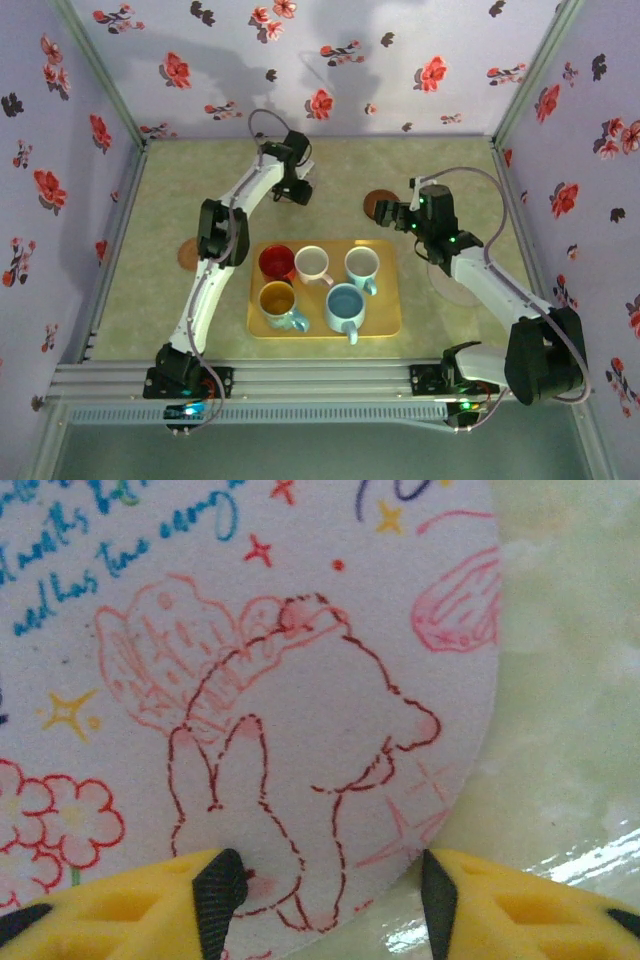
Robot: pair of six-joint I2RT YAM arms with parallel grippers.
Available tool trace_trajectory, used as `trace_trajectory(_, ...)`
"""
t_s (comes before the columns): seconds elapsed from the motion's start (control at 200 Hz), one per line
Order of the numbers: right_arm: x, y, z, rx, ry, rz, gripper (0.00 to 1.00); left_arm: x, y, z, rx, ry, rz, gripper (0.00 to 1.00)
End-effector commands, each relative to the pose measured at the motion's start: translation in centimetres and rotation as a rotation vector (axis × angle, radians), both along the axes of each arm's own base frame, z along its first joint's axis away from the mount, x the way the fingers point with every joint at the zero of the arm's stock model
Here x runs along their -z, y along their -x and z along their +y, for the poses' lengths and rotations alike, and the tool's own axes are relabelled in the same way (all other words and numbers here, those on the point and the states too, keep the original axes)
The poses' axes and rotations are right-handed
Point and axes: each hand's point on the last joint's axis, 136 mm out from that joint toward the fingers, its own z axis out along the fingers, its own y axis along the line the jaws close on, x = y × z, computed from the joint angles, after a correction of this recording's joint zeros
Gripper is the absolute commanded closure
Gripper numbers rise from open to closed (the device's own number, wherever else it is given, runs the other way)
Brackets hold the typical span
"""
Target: Place the cup by the coaster
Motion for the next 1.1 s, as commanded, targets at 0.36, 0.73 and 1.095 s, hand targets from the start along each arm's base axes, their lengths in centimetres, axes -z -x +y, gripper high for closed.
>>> trace_trajectory(0.36,-1.6,-0.7,0.0,0.025,-0.005,-0.033,0.00,2.3,-1.1,2.9,-0.087,-0.028,0.020,0.78)
trace_trajectory(0.73,-1.4,-0.7,-0.3,0.027,0.020,-0.034,0.00,-0.6,2.2,-1.7,0.006,0.089,0.075,1.00)
trace_trajectory(1.095,-1.4,-0.7,-0.4,0.021,0.042,-0.043,0.00,-1.6,6.0,-4.7,0.116,0.172,0.186,1.00)
